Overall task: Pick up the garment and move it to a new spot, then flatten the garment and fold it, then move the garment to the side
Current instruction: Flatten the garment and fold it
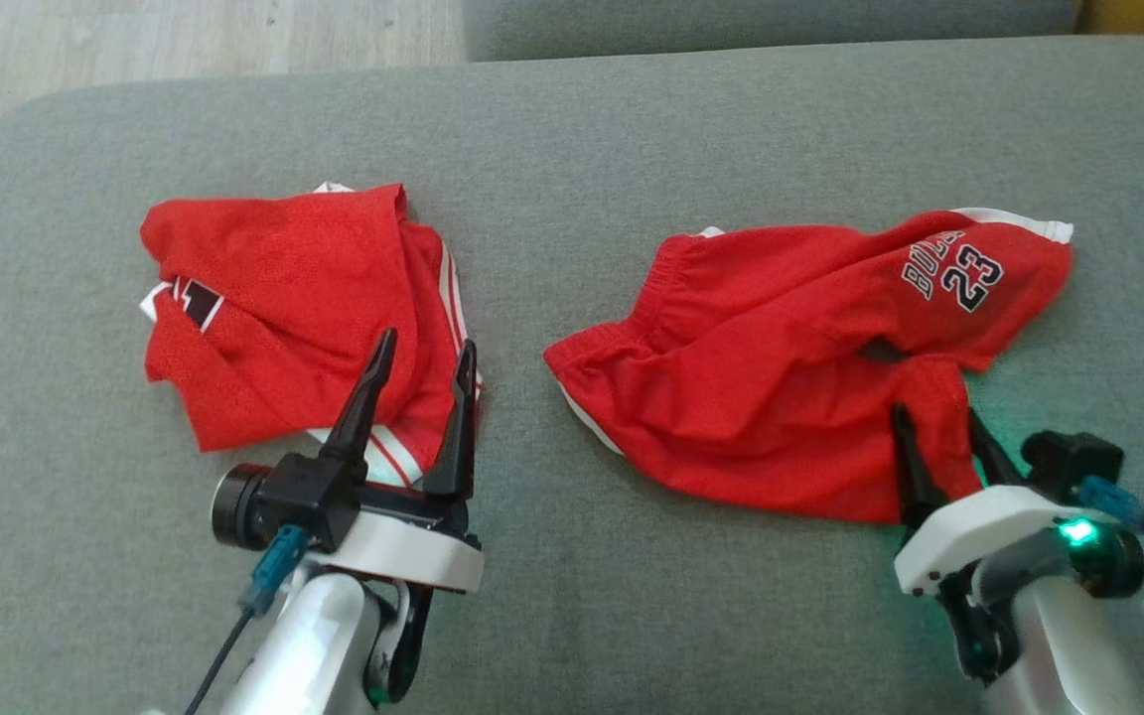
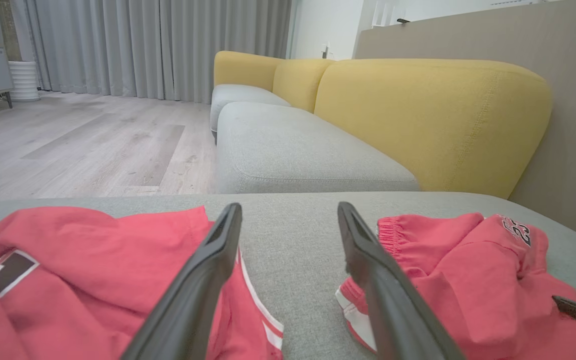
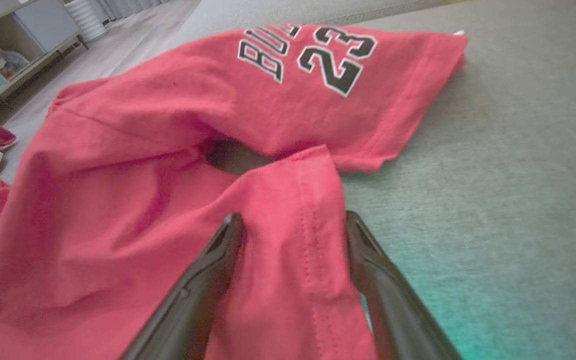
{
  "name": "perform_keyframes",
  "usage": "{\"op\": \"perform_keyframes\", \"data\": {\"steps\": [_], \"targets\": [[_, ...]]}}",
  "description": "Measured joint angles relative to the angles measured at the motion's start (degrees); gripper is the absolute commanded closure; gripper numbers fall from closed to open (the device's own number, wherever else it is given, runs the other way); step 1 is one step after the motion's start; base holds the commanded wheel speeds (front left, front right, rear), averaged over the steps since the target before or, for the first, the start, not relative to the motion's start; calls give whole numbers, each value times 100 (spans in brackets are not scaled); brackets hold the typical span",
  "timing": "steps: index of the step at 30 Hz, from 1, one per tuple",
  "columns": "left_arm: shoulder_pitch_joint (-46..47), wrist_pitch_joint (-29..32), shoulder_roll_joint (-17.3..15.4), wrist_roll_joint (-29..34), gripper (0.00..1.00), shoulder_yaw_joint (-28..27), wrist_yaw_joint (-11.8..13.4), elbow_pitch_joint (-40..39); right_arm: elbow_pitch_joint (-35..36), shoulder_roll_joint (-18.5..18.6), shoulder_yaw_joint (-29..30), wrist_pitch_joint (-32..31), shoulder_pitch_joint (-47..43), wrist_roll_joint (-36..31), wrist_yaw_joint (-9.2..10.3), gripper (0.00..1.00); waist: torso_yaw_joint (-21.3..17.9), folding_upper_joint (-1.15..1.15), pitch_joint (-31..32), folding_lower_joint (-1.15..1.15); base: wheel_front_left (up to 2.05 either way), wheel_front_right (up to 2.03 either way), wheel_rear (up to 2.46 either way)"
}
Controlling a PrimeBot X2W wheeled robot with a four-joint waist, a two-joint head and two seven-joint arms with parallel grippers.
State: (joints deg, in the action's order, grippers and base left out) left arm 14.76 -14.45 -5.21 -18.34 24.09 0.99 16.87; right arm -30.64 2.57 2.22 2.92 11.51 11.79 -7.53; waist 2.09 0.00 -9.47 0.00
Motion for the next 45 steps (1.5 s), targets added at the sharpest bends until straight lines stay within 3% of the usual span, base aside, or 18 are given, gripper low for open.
{"op": "perform_keyframes", "data": {"steps": [1,2,3,16,22,28,33,34,35,40,45], "targets": [[2,0,0,0,0,0,0,1,-53,0,-42,-32,34,13,0,38,15,0,-6,0,0,0,0],[2,0,-1,0,0,0,0,1,-101,0,-77,-44,71,15,0,95,26,0,-10,0,0,0,0],[2,0,-2,0,0,0,0,1,-111,0,-115,-42,104,14,0,100,32,0,-14,0,0,0,0],[0,0,-5,0,0,40,0,52,276,1,-62,368,290,188,0,100,71,0,178,0,0,0,0],[0,0,-18,0,0,89,1,41,248,2,510,147,692,-36,0,100,233,0,117,0,0,0,0],[1,1,-18,-1,0,145,1,26,-249,10,1360,-277,1159,-498,0,100,424,0,-12,0,0,0,0],[4,1,-18,-1,0,144,2,21,-706,107,1909,-454,1480,-1261,0,100,519,0,-129,0,0,0,0],[4,0,-18,-1,0,143,3,18,-740,123,2030,-441,1521,-1434,0,46,520,0,-146,0,0,0,0],[6,0,-16,-2,0,143,4,16,-746,126,2154,-394,1559,-1538,0,0,514,0,-160,0,0,0,0],[25,0,-16,-43,0,122,12,-8,-614,118,2313,105,1757,-1636,0,0,378,0,-152,0,0,0,0],[29,0,-12,-44,0,74,37,-27,83,87,1779,735,1497,-1152,0,0,131,0,-15,0,0,0,0]]}}
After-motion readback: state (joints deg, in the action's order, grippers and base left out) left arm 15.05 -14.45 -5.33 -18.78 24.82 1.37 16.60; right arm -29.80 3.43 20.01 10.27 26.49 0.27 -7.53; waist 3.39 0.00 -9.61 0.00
